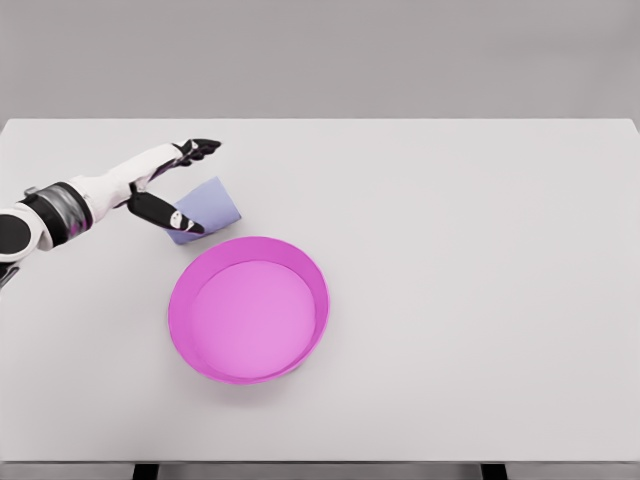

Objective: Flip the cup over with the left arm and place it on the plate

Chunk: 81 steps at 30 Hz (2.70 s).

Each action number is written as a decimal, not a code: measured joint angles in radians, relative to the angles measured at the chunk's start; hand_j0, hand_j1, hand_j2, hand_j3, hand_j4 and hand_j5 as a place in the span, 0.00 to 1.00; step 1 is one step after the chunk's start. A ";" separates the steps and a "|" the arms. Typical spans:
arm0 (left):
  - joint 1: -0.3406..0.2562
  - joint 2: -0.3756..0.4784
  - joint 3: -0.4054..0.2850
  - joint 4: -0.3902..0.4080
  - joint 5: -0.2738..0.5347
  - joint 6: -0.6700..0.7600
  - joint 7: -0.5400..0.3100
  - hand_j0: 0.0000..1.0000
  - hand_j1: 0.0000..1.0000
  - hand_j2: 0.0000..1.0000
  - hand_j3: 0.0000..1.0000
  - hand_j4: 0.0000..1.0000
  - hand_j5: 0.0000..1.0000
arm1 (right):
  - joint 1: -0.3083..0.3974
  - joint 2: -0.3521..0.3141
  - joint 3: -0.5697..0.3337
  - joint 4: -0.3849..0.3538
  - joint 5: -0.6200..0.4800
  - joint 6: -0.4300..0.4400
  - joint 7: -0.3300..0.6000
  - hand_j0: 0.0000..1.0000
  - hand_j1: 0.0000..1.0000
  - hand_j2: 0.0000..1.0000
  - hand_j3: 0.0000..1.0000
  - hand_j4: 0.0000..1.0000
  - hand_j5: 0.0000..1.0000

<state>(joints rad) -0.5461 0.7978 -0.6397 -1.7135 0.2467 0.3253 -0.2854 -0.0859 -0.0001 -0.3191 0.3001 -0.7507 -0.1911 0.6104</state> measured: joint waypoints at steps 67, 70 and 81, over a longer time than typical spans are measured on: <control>-0.023 -0.115 -0.037 0.106 -0.092 0.114 0.006 0.92 0.92 0.92 0.92 0.92 0.92 | 0.000 0.000 0.000 0.000 0.000 0.000 0.000 1.00 1.00 1.00 1.00 1.00 1.00; -0.021 -0.125 -0.038 0.110 -0.097 0.114 0.006 0.91 0.91 0.91 0.91 0.91 0.91 | 0.000 0.000 0.000 0.000 0.000 0.000 0.000 1.00 1.00 1.00 1.00 1.00 1.00; -0.021 -0.135 -0.045 0.117 -0.104 0.113 0.010 0.72 0.72 0.72 0.72 0.72 0.72 | 0.000 0.000 0.000 0.000 0.000 0.000 0.000 1.00 1.00 1.00 1.00 1.00 1.00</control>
<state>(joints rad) -0.5676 0.6626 -0.6849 -1.5965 0.1429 0.4380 -0.2756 -0.0859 -0.0001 -0.3191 0.3001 -0.7507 -0.1909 0.6104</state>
